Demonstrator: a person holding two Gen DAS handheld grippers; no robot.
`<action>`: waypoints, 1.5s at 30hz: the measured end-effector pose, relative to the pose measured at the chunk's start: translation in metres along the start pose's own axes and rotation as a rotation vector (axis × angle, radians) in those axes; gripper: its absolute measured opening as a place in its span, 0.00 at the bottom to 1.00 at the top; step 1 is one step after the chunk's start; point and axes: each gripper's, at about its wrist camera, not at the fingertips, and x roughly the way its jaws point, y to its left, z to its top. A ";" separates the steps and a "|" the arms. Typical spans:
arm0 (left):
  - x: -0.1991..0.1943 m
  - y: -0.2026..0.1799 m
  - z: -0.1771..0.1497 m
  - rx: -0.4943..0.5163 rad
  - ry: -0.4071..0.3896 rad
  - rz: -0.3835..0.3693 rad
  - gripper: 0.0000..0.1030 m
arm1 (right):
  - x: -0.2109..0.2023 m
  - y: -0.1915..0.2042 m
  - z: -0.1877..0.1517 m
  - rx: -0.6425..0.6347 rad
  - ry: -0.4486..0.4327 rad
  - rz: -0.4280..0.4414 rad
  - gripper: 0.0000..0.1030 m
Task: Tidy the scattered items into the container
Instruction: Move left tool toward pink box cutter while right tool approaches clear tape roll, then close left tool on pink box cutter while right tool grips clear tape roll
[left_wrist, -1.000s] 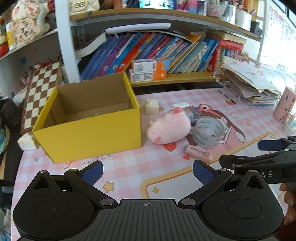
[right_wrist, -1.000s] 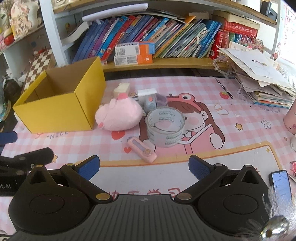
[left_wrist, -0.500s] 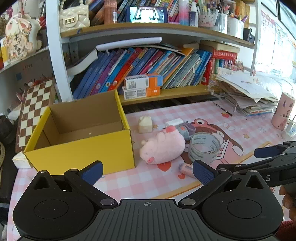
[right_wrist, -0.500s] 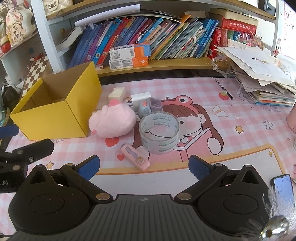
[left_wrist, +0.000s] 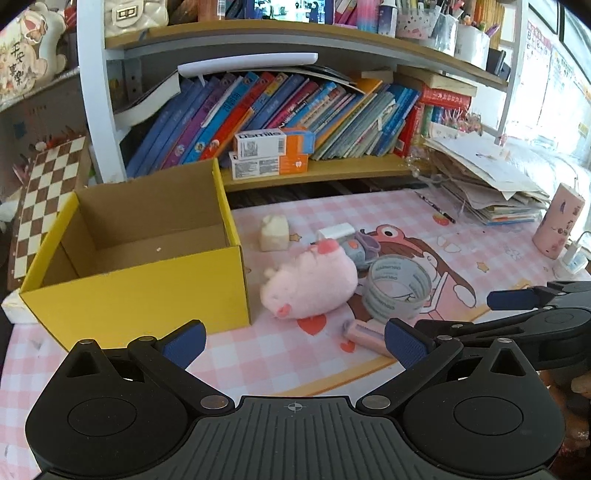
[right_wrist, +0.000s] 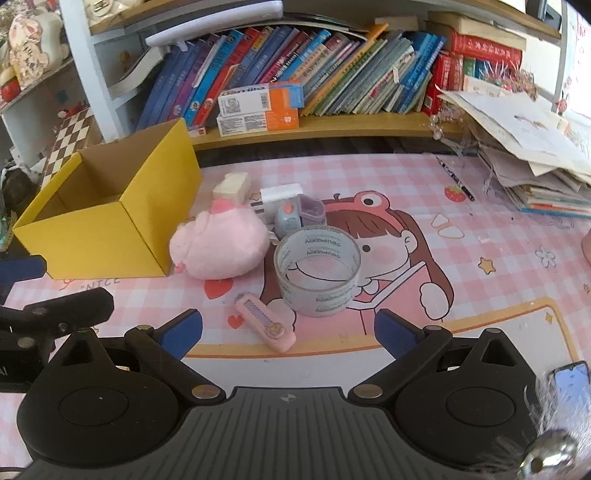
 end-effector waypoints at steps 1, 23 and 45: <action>0.001 0.001 0.001 0.001 0.004 0.003 1.00 | 0.001 -0.002 0.001 0.009 -0.001 0.009 0.98; 0.046 -0.013 0.001 0.097 0.118 -0.029 1.00 | 0.030 -0.027 0.006 0.062 0.015 -0.033 0.93; 0.086 -0.057 -0.010 0.313 0.129 -0.145 0.81 | 0.049 -0.043 0.008 0.111 0.030 -0.048 0.82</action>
